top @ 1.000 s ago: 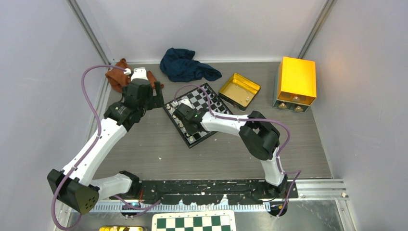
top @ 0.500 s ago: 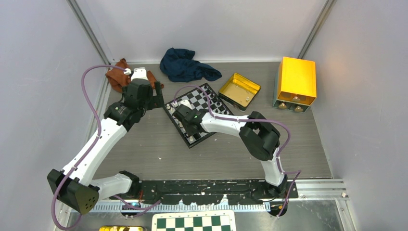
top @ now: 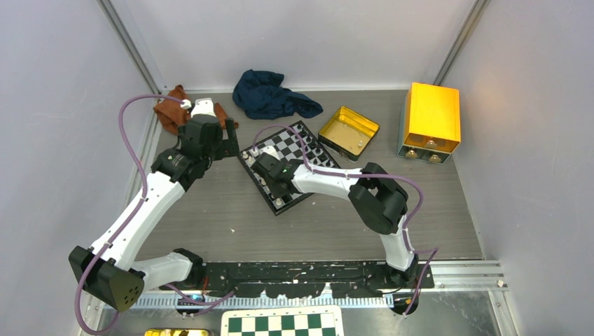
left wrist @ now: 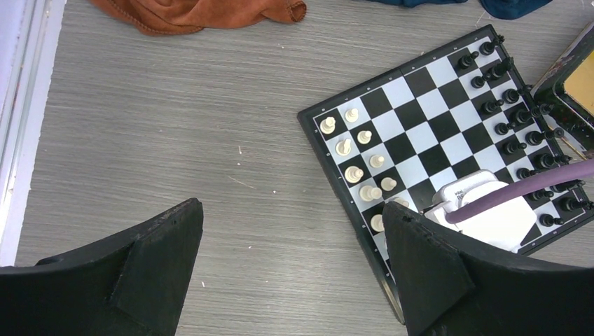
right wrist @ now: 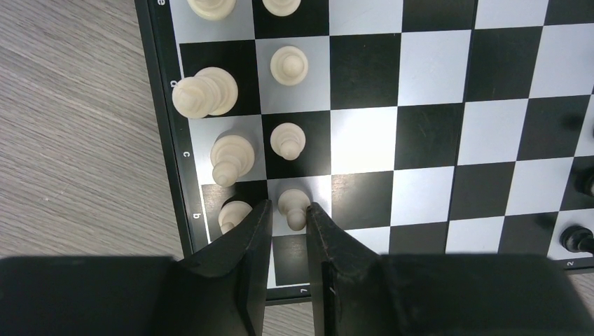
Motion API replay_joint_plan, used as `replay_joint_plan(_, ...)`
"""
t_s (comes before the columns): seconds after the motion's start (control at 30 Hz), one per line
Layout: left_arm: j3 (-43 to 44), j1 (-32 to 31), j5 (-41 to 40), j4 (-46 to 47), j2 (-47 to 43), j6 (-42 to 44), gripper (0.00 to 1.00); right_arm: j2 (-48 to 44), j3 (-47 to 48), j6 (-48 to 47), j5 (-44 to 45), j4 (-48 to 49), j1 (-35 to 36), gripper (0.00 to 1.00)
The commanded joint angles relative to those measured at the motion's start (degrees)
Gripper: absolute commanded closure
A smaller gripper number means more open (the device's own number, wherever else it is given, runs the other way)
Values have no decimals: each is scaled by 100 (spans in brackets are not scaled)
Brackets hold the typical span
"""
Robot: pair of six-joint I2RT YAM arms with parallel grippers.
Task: Set up the chess pieces on the board
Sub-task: Place the chess piece on the chessboard.
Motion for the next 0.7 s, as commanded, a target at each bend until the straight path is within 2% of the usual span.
replay_joint_plan(0.0,30,-19,-15,270,-93,-80,0,-470,36,54,164,43,38,70)
replay_joint_plan(0.47,150,-17,-67,260,-111,-96,0,-838,485,-63,326,-229,42,69)
replay_joint_plan(0.67,188,-19,-69,278,-75,-147,0,-1013,940,-263,752,-487,-157,68)
